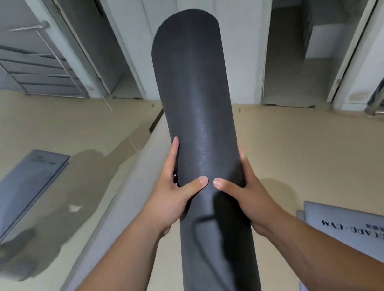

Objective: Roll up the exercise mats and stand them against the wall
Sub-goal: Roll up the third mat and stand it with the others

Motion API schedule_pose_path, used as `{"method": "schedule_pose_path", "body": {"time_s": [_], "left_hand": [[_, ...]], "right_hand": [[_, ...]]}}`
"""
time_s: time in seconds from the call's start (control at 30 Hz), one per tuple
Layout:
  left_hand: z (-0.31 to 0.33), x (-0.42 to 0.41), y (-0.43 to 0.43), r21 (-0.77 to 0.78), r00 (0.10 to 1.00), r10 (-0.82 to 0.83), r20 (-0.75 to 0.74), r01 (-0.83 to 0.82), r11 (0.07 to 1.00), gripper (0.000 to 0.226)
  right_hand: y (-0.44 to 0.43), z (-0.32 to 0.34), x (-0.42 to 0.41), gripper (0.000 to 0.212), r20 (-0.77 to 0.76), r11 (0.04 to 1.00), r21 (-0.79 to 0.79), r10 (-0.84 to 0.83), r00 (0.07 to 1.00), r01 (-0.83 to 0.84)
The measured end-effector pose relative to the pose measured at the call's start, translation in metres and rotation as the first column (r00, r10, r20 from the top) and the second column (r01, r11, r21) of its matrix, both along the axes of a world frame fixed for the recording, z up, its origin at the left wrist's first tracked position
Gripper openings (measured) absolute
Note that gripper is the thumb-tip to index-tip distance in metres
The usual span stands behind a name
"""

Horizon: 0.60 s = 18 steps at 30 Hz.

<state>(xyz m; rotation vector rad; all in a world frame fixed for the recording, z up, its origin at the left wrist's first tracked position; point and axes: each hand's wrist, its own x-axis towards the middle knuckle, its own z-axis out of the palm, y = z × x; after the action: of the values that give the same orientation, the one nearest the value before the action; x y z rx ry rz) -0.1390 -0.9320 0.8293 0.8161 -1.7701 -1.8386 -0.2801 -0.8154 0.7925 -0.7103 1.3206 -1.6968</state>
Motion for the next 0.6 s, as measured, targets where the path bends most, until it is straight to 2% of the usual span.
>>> {"method": "schedule_pose_path", "body": {"time_s": [0.27,0.43,0.6], "left_hand": [[-0.032,-0.118,-0.197,0.029,0.999,0.015,-0.046,-0.014,0.999,0.092],[-0.046,-0.214,-0.337,0.007,0.994,-0.099,-0.045,0.1,0.995,0.091],[-0.041,-0.321,-0.447,0.069,0.972,-0.233,-0.018,0.234,0.97,0.092]], "right_hand": [[-0.193,-0.018,-0.12,0.091,-0.082,0.995,0.081,-0.055,0.995,0.062],[-0.317,-0.018,-0.202,0.079,-0.144,0.982,0.096,-0.148,0.978,0.163],[-0.41,-0.01,-0.29,0.085,-0.119,0.949,0.134,-0.271,0.955,0.286]]}}
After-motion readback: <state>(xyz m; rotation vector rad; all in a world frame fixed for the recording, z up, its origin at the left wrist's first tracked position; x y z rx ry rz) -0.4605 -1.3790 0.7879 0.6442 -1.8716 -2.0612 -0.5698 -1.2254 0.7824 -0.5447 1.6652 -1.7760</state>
